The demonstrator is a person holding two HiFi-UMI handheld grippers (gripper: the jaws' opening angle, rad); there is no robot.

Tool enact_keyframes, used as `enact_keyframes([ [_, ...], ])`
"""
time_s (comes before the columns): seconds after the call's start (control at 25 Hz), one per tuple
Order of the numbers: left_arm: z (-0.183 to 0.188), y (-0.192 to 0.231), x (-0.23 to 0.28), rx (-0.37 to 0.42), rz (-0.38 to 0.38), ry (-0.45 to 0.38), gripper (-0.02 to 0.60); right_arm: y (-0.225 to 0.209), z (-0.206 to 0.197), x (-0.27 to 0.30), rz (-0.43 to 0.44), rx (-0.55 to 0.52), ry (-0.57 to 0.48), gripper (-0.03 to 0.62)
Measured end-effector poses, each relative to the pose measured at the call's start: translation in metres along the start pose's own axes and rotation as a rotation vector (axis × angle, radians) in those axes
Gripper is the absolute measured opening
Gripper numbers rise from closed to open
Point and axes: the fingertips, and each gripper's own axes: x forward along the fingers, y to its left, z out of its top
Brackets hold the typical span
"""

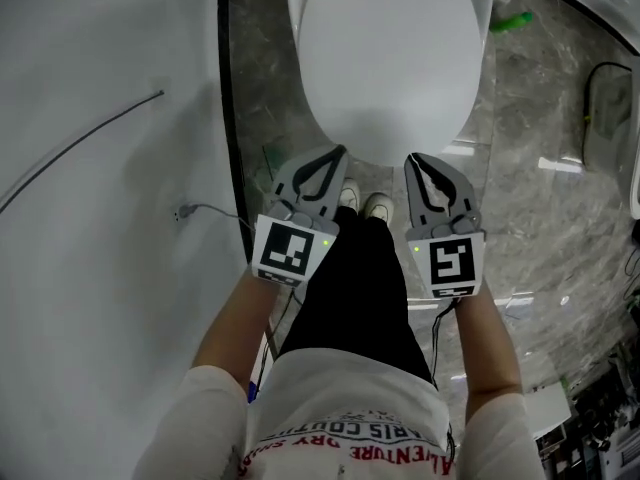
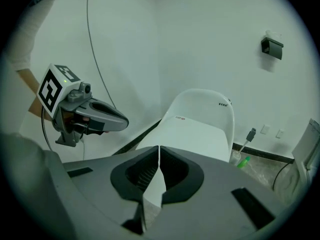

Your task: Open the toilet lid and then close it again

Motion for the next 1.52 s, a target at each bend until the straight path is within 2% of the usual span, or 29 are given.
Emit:
enact_keyframes([
  [0.2,-0.049,-0.009,0.029,0.061,-0.005,0.06,0.006,0.002,-0.056,0.022,0.02,-0.04,0.06,0.017],
  [0.4,-0.097,-0.03,0.049,0.173,-0.023,0.143,0.008,0.01,-0.107,0.034,0.028,-0.215,0.124,0.017],
  [0.52,-0.114,-0.044,0.06,0.316,-0.04,0.167,0.011,0.014,-0.129,0.039,0.021,-0.332,0.153,0.018],
  [0.6,-0.122,-0.052,0.068,0.43,-0.04,0.193,0.066,0.013,-0.14,0.043,0.006,-0.383,0.166,0.02],
  [0.72,-0.137,-0.061,0.076,0.603,-0.039,0.228,0.131,0.015,-0.158,0.048,-0.015,-0.461,0.2,0.102],
  [0.8,-0.147,-0.066,0.081,0.703,-0.043,0.248,0.153,0.017,-0.168,0.051,-0.027,-0.536,0.215,0.106],
  [1.0,-0.165,-0.071,0.09,0.868,-0.014,0.279,0.194,0.022,-0.183,0.056,-0.058,-0.747,0.22,0.106],
  [1.12,-0.171,-0.07,0.095,0.911,0.025,0.295,0.202,0.021,-0.19,0.06,-0.081,-0.854,0.22,0.106],
  [1.24,-0.175,-0.067,0.098,0.922,0.058,0.301,0.202,0.021,-0.194,0.064,-0.106,-0.913,0.222,0.106],
  [1.4,-0.175,-0.065,0.099,0.934,0.085,0.295,0.201,0.022,-0.194,0.065,-0.116,-0.956,0.224,0.106],
  [1.52,-0.174,-0.065,0.1,0.923,0.072,0.302,0.201,0.02,-0.192,0.064,-0.118,-0.935,0.227,0.123],
])
